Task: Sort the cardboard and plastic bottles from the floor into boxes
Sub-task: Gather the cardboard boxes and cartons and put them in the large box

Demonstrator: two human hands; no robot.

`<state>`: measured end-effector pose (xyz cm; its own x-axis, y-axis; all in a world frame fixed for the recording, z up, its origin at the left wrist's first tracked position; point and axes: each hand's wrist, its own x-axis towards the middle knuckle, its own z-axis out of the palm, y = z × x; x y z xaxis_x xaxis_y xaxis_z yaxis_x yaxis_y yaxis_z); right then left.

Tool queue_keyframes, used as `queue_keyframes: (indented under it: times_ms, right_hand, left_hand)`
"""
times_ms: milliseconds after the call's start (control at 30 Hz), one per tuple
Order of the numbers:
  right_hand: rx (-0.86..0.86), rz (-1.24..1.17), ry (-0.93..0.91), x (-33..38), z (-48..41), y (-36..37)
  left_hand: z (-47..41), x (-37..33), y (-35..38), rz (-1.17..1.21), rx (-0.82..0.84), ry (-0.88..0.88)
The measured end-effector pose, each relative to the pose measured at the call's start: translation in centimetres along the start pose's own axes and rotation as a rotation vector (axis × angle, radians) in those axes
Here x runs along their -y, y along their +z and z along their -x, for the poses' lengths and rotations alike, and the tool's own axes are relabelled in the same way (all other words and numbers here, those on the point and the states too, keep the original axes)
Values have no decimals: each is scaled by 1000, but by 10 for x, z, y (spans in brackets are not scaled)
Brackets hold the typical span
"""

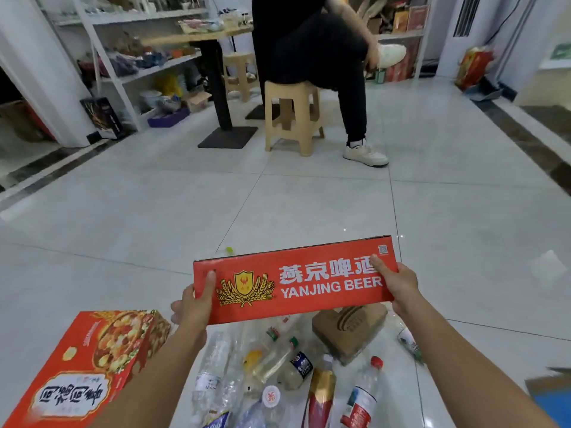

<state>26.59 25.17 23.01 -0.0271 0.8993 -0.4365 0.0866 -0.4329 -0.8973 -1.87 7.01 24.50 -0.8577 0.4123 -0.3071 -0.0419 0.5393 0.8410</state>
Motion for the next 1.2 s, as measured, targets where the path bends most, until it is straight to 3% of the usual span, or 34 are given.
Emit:
queue_keyframes:
  times_ms: [200, 433, 633, 867, 1200]
  right_hand:
    - [-115, -106, 101, 111, 79, -82]
    - [-334, -315, 176, 225, 222, -203]
    - [-627, -478, 156, 285, 366, -294]
    - [-1014, -679, 152, 272, 546, -354]
    - [-1496, -881, 249, 160, 764, -386]
  left_hand:
    - [60, -152, -16, -59, 62, 68]
    - [179, -320, -15, -98, 400, 224]
    - [292, -407, -6, -227, 691, 354]
    - [451, -428, 19, -336, 1065, 535]
    - [678, -328, 14, -598, 1523, 789]
